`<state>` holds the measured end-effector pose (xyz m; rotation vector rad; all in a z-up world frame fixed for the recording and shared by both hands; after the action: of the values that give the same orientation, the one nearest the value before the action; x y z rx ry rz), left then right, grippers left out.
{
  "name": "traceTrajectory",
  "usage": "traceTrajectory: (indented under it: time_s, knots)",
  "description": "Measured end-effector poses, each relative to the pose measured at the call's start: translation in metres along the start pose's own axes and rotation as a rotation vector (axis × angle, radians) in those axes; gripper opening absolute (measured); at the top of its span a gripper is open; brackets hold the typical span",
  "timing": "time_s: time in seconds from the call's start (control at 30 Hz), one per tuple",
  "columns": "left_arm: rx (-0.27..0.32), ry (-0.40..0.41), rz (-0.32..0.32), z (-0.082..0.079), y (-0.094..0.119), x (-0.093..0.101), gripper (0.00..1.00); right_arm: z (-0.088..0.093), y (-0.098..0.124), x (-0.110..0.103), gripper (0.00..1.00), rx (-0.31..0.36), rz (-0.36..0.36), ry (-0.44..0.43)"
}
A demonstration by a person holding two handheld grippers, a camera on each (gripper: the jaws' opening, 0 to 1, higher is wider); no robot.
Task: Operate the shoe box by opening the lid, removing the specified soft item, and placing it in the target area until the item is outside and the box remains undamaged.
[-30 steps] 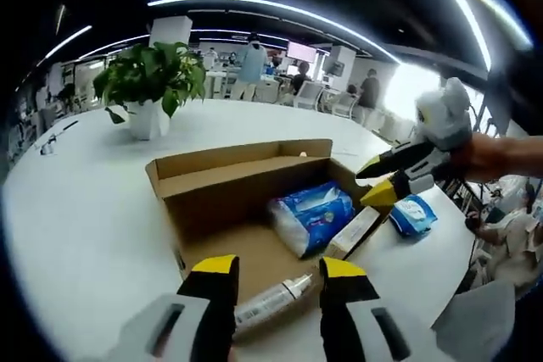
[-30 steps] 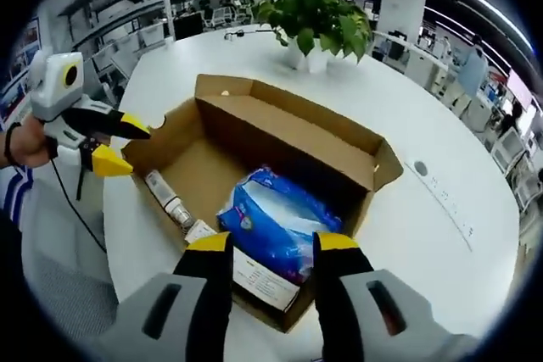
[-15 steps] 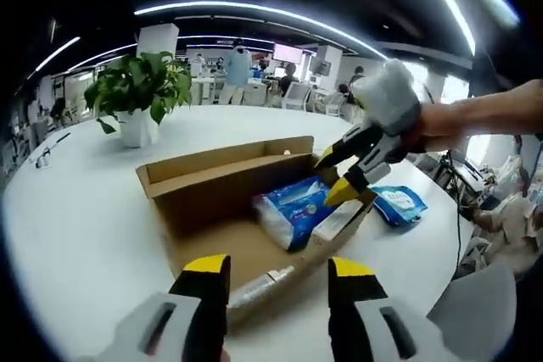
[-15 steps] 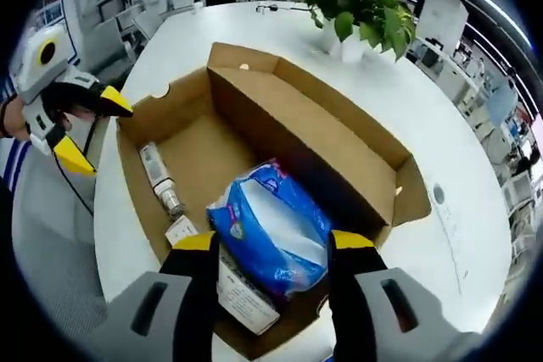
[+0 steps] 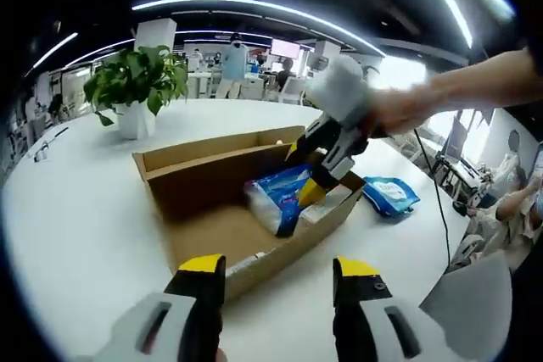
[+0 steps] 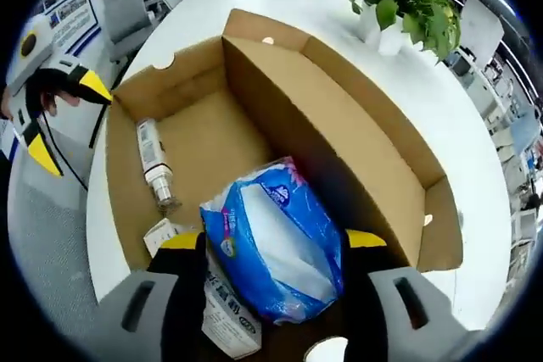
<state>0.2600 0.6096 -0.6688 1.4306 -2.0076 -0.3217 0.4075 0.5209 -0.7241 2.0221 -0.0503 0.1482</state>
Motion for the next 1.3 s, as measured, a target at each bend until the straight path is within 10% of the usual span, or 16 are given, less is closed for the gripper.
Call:
traceTrajectory:
  time_s: [0.77, 1.3]
  knots:
    - [0.008, 0.035, -0.035, 0.020, 0.010, 0.002, 0.52, 0.013, -0.048, 0.012, 0.60, -0.137, -0.046, 0.116]
    - [0.034, 0.011, -0.026, 0.016, 0.011, 0.007, 0.51, 0.002, -0.036, 0.002, 0.27, -0.085, -0.020, 0.086]
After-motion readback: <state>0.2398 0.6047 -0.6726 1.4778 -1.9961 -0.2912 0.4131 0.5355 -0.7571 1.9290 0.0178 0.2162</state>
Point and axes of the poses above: the point that each gripper's makers call its tool centre point, and the gripper's own axes: y roughly backward along the fingers, x roughly to its right, z roughly out of its underside, the point moved 2 cm from there along y, roughly backward along the fingers, and after that the axes turned 11 degrees about y, right-handed, at the moved point
